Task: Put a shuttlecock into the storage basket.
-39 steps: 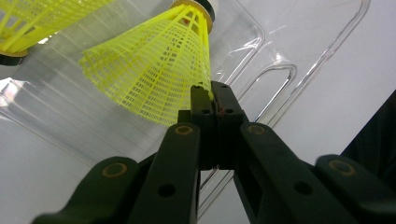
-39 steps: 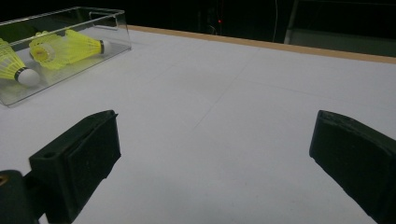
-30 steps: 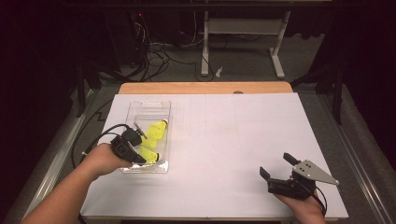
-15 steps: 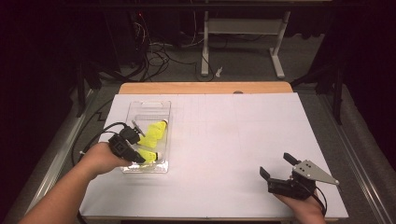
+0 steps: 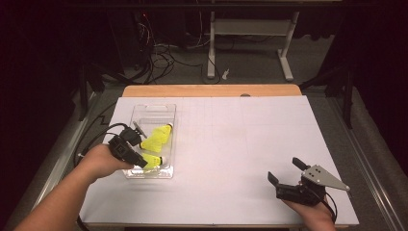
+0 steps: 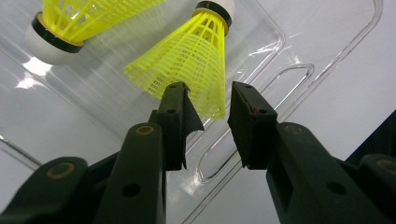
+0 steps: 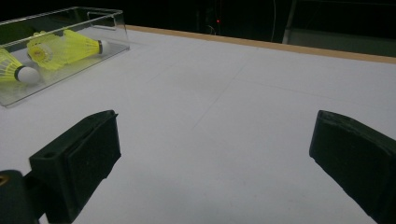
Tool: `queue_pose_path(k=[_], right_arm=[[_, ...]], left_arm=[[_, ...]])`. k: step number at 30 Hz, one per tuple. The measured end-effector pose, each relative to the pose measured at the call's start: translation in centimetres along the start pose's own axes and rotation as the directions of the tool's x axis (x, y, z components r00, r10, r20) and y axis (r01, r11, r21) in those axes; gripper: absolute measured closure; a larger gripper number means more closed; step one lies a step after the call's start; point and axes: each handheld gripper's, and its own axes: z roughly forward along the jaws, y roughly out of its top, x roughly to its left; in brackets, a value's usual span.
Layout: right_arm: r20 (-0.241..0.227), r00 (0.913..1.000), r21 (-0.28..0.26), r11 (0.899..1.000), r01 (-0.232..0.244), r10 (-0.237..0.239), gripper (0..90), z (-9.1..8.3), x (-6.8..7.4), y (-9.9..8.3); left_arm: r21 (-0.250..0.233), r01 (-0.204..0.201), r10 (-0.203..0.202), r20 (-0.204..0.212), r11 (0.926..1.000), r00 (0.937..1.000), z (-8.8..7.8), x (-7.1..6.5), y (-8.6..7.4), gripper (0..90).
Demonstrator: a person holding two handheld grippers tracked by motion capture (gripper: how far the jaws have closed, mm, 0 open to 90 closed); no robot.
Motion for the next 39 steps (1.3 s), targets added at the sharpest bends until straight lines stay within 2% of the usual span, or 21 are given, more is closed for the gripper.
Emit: queue_pose_path(k=[1,9,17,23,27,28,39], right_arm=[[0.0,1.0,0.0,1.0,0.001,-0.001,2.4,0.0,0.0,0.0],[0.001,1.0,-0.002,1.0,0.0,0.0,2.4,0.0,0.0,0.0],[0.0,1.0,-0.003,1.0,0.0,0.0,2.4,-0.1,0.0,0.0],[-0.001,1.0,-0.003,1.0,0.002,-0.002,2.4,0.0,0.0,0.1],[0.0,1.0,-0.004,1.0,0.005,-0.005,2.4,-0.1,0.0,0.1],[0.0,1.0,-0.003,1.0,0.004,-0.004,2.4,-0.1,0.0,0.1],[0.0,1.0,-0.004,1.0,0.003,-0.003,2.4,-0.1,0.0,0.1]], left_arm=[[-0.001,0.01,-0.01,0.001,0.9999,0.9999,-0.1,-0.1,0.1,66.9],[-0.004,0.003,-0.003,-0.019,1.0,0.9998,-1.0,0.0,0.3,63.5],[-0.011,0.025,-0.025,-0.019,0.9996,0.9995,-1.7,0.1,0.7,54.4],[-0.022,0.041,-0.041,-0.018,0.9989,0.999,-2.0,0.2,0.9,46.6],[-0.023,0.03,-0.031,-0.032,0.9993,0.999,-1.7,0.0,0.8,38.4],[-0.059,0.046,-0.049,-0.048,0.9972,0.9976,-1.4,-0.1,0.8,36.4],[-0.086,0.053,-0.059,-0.067,0.9949,0.996,-1.4,-0.4,1.1,17.3]])
